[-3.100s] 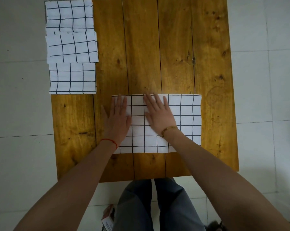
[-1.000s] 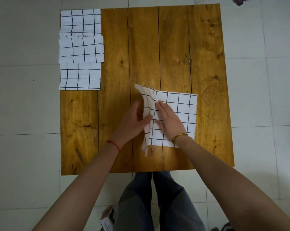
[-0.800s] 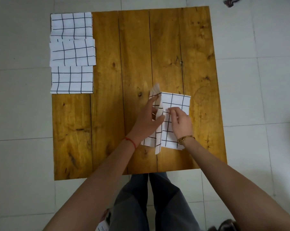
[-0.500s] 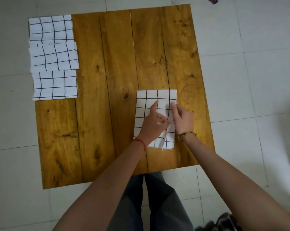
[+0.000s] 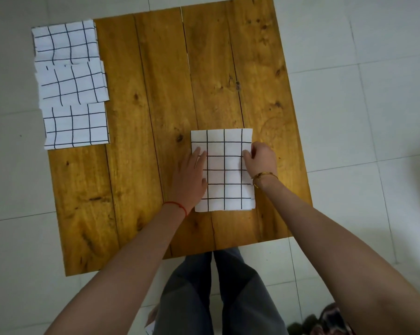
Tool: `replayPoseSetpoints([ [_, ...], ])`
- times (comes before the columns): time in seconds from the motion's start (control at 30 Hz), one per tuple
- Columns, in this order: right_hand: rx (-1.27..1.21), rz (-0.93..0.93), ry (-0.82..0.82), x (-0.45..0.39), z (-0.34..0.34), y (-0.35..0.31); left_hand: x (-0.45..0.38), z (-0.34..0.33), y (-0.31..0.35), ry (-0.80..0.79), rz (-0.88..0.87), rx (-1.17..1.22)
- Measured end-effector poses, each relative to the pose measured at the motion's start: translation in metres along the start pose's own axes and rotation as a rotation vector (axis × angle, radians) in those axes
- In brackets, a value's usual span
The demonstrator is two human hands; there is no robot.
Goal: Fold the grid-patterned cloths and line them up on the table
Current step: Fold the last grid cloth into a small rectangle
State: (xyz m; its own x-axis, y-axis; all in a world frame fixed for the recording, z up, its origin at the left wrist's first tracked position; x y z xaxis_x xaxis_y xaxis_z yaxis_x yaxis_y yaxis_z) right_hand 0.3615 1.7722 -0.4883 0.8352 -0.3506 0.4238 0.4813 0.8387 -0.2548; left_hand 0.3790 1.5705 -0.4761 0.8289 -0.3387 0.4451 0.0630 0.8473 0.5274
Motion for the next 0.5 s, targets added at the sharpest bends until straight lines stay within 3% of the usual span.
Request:
replayPoseSetpoints([
  [0.13, 0.01, 0.065, 0.023, -0.001, 0.004, -0.009, 0.01, -0.009, -0.015, -0.024, 0.05, -0.065],
  [0.3, 0.291, 0.303, 0.321, 0.013, 0.02, -0.039, 0.011, -0.003, -0.015, 0.056, 0.037, -0.04],
  [0.4, 0.436, 0.565, 0.247, 0.018, 0.004, -0.067, -0.002, 0.008, -0.017, 0.104, 0.029, -0.064],
  [0.5, 0.572, 0.697, 0.086, 0.02, -0.019, -0.086, -0.019, 0.017, -0.021, 0.099, 0.038, -0.122],
])
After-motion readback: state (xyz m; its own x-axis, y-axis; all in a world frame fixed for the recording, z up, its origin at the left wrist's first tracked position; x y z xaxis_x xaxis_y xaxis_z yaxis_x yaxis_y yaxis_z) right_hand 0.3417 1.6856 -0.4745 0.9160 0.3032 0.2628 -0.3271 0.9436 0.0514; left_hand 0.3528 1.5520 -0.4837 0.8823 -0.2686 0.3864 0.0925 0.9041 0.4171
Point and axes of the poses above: each hand's wrist, its own x-axis away from the middle knuckle, its own z-axis out of the back of the hand, y = z × x, the point moved 6 cm from there along -x, towards the middle knuckle, and after that the axes turned 15 degrees about x, right-handed, at the moved point
